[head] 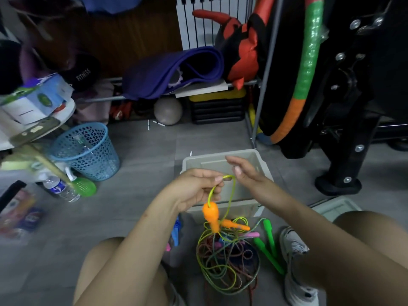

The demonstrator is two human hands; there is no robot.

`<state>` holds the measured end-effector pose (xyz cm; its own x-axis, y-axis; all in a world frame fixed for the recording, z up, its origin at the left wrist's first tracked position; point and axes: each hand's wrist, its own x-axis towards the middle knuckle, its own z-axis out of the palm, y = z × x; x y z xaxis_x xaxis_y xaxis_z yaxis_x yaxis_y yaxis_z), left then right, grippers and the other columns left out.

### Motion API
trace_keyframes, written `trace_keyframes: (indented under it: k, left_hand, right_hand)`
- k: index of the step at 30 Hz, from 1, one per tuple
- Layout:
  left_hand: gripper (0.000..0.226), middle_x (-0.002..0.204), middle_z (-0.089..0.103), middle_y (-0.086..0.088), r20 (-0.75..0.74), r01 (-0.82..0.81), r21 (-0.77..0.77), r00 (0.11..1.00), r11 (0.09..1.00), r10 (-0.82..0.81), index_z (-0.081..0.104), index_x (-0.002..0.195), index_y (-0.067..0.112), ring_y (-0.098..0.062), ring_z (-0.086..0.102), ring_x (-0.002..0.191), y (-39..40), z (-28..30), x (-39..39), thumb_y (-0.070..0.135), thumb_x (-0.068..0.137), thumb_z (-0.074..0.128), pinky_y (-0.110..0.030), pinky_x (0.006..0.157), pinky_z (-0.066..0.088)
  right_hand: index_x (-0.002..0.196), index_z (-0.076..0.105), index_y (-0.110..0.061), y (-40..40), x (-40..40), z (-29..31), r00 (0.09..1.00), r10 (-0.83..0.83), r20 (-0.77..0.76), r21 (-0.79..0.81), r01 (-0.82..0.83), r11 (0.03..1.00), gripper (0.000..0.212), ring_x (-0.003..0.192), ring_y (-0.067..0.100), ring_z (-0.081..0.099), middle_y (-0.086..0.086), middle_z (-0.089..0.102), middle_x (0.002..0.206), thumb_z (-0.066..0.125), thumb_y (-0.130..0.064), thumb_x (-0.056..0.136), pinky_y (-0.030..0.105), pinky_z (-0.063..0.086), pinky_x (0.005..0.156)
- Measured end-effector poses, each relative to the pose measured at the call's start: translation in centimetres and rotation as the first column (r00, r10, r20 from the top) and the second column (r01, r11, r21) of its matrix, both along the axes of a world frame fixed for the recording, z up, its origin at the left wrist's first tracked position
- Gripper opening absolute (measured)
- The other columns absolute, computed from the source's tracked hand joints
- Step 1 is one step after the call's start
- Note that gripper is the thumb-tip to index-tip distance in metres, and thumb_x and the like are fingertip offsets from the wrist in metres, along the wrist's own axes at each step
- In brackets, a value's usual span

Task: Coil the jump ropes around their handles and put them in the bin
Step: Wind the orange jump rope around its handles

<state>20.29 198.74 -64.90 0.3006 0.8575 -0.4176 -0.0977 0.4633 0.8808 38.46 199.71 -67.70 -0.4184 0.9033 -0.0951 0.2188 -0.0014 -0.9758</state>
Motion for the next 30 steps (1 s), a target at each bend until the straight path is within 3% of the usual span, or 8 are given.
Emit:
trace_keyframes:
  k: [5, 12, 16, 19, 22, 25, 27, 30]
  left_hand:
    - [0.027, 0.064, 0.045, -0.003, 0.100, -0.131, -0.061, 0.986, 0.989, 0.137, 0.059, 0.087, -0.004, -0.003, 0.039, 0.043, 0.8, 0.5, -1.3, -0.007, 0.094, 0.033, -0.012, 0.039, 0.028]
    - [0.029, 0.060, 0.041, -0.002, 0.089, -0.316, -0.059, 0.943, 0.947, 0.321, 0.051, 0.080, 0.001, -0.002, 0.031, 0.037, 1.9, 0.3, -2.4, -0.008, 0.093, 0.027, -0.013, 0.037, 0.022]
    - [0.024, 0.050, 0.041, 0.009, -0.346, -0.198, 0.229, 0.899, 0.953, 0.270, 0.061, 0.078, 0.013, 0.001, 0.029, 0.031, 1.8, -0.5, -1.3, 0.000, 0.091, 0.044, -0.014, 0.038, 0.022]
    - [0.031, 0.066, 0.045, 0.009, -0.391, 0.013, 0.261, 0.916, 0.965, 0.093, 0.063, 0.107, 0.027, 0.003, 0.038, 0.044, 0.5, -1.1, 0.1, 0.033, 0.077, 0.063, -0.013, 0.046, 0.030]
    - [0.027, 0.086, 0.048, 0.006, -0.503, 0.271, 0.378, 0.863, 0.885, -0.050, 0.058, 0.116, 0.025, 0.005, 0.047, 0.068, -0.1, -2.2, 1.7, 0.027, 0.090, 0.063, -0.009, 0.063, 0.037]
    - [0.009, 0.082, 0.059, 0.018, -0.557, 0.369, 0.362, 0.822, 0.856, -0.119, 0.063, 0.099, 0.022, 0.008, 0.053, 0.073, -0.3, -2.4, 3.1, 0.021, 0.095, 0.056, -0.008, 0.068, 0.040]
    - [0.014, 0.060, 0.058, 0.015, -0.458, 0.280, 0.331, 0.883, 0.901, -0.106, 0.065, 0.093, 0.014, 0.004, 0.044, 0.048, -0.4, -2.3, 3.5, 0.015, 0.097, 0.051, -0.012, 0.050, 0.035]
    - [0.022, 0.063, 0.061, 0.008, -0.209, 0.048, 0.324, 0.978, 0.945, 0.022, 0.066, 0.094, 0.011, -0.001, 0.037, 0.045, 0.0, -1.7, 3.1, 0.013, 0.099, 0.045, -0.013, 0.042, 0.029]
  right_hand:
    - [0.084, 0.068, -0.016, 1.0, 0.3, -0.4, 0.988, 0.141, 0.061, -0.142, -0.131, 0.981, 0.056, 0.083, 0.011, 0.064, 0.003, 0.069, 0.079, 0.027, -0.054, 0.092, 0.019, 0.045, 0.088]
    - [0.080, 0.053, -0.023, 2.5, 3.4, 0.5, 0.782, 0.359, 0.509, -0.169, -0.318, 0.933, 0.019, 0.076, 0.007, 0.052, -0.009, 0.060, 0.083, 0.046, -0.020, 0.098, 0.020, 0.046, 0.065]
    - [0.081, 0.055, -0.013, 2.4, 2.3, 1.0, 0.995, 0.086, 0.051, 0.019, -0.087, 0.996, 0.023, 0.056, 0.011, 0.057, 0.003, 0.059, 0.072, 0.044, 0.002, 0.096, 0.023, 0.046, 0.050]
    - [0.096, 0.061, -0.006, 2.1, 1.3, 2.3, 0.951, 0.025, -0.309, 0.000, -0.026, 1.000, 0.014, 0.055, 0.014, 0.060, 0.006, 0.065, 0.073, 0.049, -0.010, 0.091, 0.023, 0.048, 0.050]
    - [0.098, 0.061, -0.006, 2.1, 0.9, 3.4, 0.879, -0.043, -0.474, -0.059, 0.017, 0.998, 0.024, 0.052, 0.011, 0.058, 0.002, 0.066, 0.069, 0.049, -0.020, 0.083, 0.021, 0.047, 0.047]
    - [0.098, 0.060, -0.005, 2.2, 0.9, 3.8, 0.815, -0.092, -0.572, -0.099, 0.042, 0.994, 0.025, 0.052, 0.008, 0.057, 0.000, 0.068, 0.070, 0.047, -0.021, 0.083, 0.018, 0.045, 0.047]
    - [0.097, 0.061, -0.007, 2.5, 0.8, 3.6, 0.815, -0.163, -0.557, -0.121, 0.115, 0.986, 0.023, 0.052, 0.008, 0.057, 0.003, 0.068, 0.077, 0.046, -0.022, 0.088, 0.018, 0.044, 0.047]
    - [0.094, 0.061, -0.008, 3.1, 0.6, 2.7, 0.881, -0.328, -0.341, -0.206, 0.270, 0.941, 0.036, 0.060, 0.015, 0.060, 0.012, 0.064, 0.094, 0.036, -0.033, 0.099, 0.022, 0.046, 0.051]
